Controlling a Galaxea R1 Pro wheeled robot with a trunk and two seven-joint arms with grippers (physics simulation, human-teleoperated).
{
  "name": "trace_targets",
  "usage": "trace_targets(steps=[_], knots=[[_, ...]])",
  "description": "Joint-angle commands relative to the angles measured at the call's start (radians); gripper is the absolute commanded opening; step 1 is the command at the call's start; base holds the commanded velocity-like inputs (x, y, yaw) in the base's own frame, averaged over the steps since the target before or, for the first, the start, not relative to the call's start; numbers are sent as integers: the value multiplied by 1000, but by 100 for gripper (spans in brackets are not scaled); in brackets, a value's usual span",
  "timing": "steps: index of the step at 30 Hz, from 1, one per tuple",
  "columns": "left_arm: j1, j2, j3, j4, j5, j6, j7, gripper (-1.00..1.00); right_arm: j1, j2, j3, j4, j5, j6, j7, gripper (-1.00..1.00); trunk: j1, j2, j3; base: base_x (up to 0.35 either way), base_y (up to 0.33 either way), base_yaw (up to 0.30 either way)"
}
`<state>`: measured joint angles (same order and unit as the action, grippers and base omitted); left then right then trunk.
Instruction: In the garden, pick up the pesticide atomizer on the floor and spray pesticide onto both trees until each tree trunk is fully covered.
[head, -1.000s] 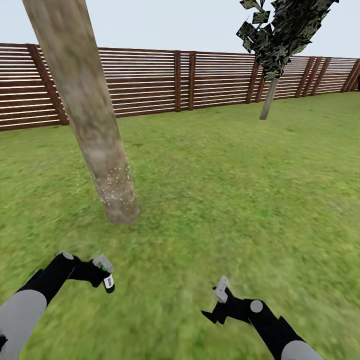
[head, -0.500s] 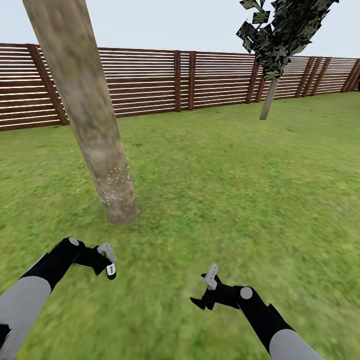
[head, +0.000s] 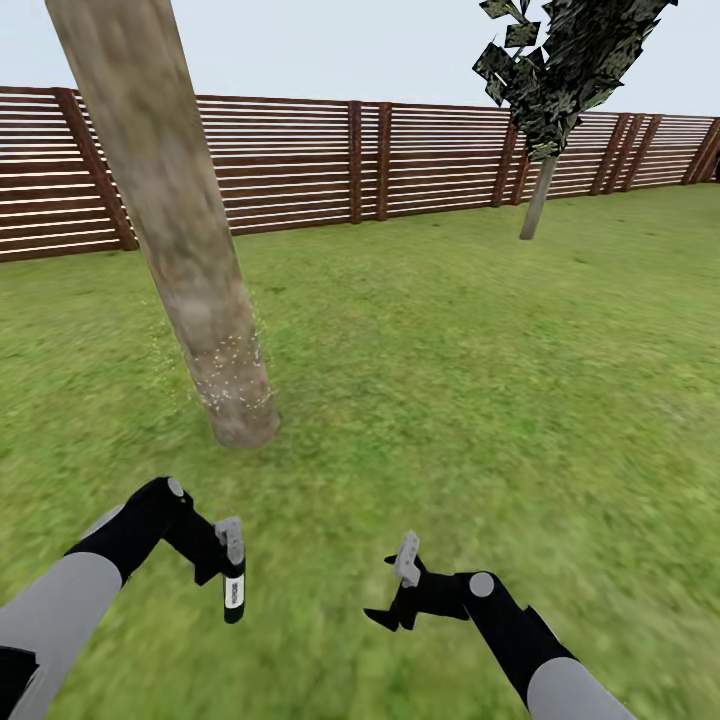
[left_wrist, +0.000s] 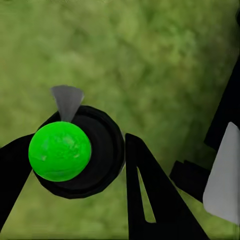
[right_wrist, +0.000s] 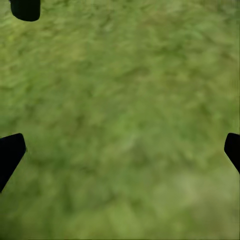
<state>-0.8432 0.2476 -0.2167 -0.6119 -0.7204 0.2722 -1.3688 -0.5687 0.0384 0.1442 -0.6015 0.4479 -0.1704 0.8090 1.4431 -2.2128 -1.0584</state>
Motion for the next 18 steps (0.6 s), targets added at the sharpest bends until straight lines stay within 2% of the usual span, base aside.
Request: trace_targets(steps=[1, 2, 4, 6, 9, 10, 12, 13, 16, 18], knots=[[0, -2, -8, -2, 0, 10, -4, -100, 0, 7, -2, 0, 11, -6, 1, 100, 0, 0, -1, 0, 0, 0], [0, -5, -10, -2, 0, 9, -4, -100, 0, 14, -2, 0, 12, -6, 2, -100, 0, 0, -1, 0, 0, 0], [0, -27, -15, 0, -1, 6, -5, -100, -3, 25, 1, -1, 21, 6, 20, -100, 0, 0, -1, 0, 0, 0], [0, -50, -18, 0, -3, 5, -6, -100, -14, 39, 30, -60, 63, 82, 100, -100, 0, 0, -1, 0, 0, 0], [0, -76, -24, 0, -4, 4, -5, -100, -17, 45, 75, -124, 75, 119, 131, -100, 0, 0, -1, 0, 0, 0], [0, -81, -45, 0, -4, 6, -5, -100, -18, 53, 89, -137, 76, 123, 134, -100, 0, 0, -1, 0, 0, 0], [0, -87, -76, 0, -3, 8, -4, -100, -20, 68, 97, -149, 78, 129, 135, -100, 0, 0, -1, 0, 0, 0], [0, -100, -84, 0, -4, 8, -4, -100, -21, 77, 99, -152, 78, 151, 136, -100, 0, 0, -1, 0, 0, 0], [0, -120, -92, -1, -4, 5, -4, -100, -24, 93, 101, -163, 78, 193, 138, -100, 0, 0, -1, 0, 0, 0], [0, -133, -96, 0, -4, 2, -1, -100, -25, 96, 101, -193, 79, 201, 174, -100, 0, 0, -1, 0, 0, 0]])
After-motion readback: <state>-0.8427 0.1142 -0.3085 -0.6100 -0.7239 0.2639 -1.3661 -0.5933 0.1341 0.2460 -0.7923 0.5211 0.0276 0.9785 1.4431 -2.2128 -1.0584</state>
